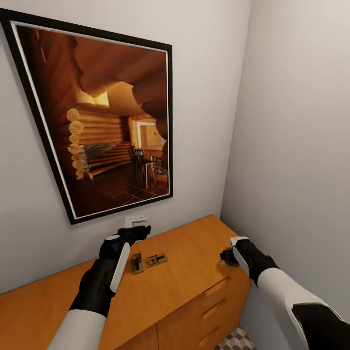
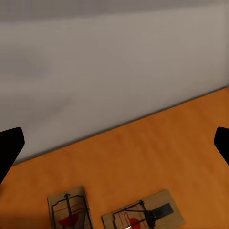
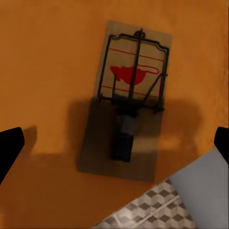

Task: Take the four mousetraps from the cabinet in the bathroom and place them on the bathroom floor. Make sure all four end up on the same floor surface, and ensure that at least two of them are either under or directly next to the same bathroom sink.

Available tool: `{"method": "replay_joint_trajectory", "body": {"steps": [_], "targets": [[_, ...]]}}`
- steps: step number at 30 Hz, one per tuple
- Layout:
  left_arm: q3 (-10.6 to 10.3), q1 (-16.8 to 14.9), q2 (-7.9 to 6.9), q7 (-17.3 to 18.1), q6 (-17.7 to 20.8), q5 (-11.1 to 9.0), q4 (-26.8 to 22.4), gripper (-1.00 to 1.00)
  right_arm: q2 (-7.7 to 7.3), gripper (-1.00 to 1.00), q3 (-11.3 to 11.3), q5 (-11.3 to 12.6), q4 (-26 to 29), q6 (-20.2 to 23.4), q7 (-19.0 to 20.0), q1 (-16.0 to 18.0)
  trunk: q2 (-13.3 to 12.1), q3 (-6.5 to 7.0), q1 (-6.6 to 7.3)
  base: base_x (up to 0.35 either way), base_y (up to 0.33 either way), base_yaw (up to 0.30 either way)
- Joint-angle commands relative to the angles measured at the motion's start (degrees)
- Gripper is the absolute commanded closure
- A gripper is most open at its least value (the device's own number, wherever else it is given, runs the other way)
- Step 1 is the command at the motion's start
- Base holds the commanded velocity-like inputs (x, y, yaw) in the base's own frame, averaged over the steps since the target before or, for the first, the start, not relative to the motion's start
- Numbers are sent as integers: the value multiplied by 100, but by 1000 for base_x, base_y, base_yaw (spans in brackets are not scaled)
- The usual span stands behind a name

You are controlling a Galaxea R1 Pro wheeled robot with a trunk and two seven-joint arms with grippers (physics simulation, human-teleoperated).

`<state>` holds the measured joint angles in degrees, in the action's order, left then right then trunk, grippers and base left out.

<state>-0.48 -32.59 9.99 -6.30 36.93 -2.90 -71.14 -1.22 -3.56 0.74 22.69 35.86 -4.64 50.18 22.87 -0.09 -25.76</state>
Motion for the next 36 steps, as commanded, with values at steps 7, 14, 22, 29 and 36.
{"method": "replay_joint_trajectory", "body": {"steps": [7,14,22,29,36], "targets": [[-5,-2,0,-41,24,-35,-5,-100,-9,-100,-48,-435,-118,515,69,378,4,-3,-2,0,0,0],[-3,-2,0,-43,25,-33,-5,-100,-63,-100,-36,-537,-138,338,198,452,4,-3,-2,0,0,0],[-4,-1,0,-38,24,-31,-5,-100,-373,-100,-26,-525,-181,-528,230,465,4,-3,-2,0,0,0],[-4,-1,0,-38,21,-31,-5,-100,-400,-100,-30,-549,-138,-276,243,513,4,-3,-2,0,0,0],[-1,-1,0,-37,17,-32,-5,-100,-411,-100,-25,-537,-122,159,251,839,4,-3,-2,0,0,0]]}}
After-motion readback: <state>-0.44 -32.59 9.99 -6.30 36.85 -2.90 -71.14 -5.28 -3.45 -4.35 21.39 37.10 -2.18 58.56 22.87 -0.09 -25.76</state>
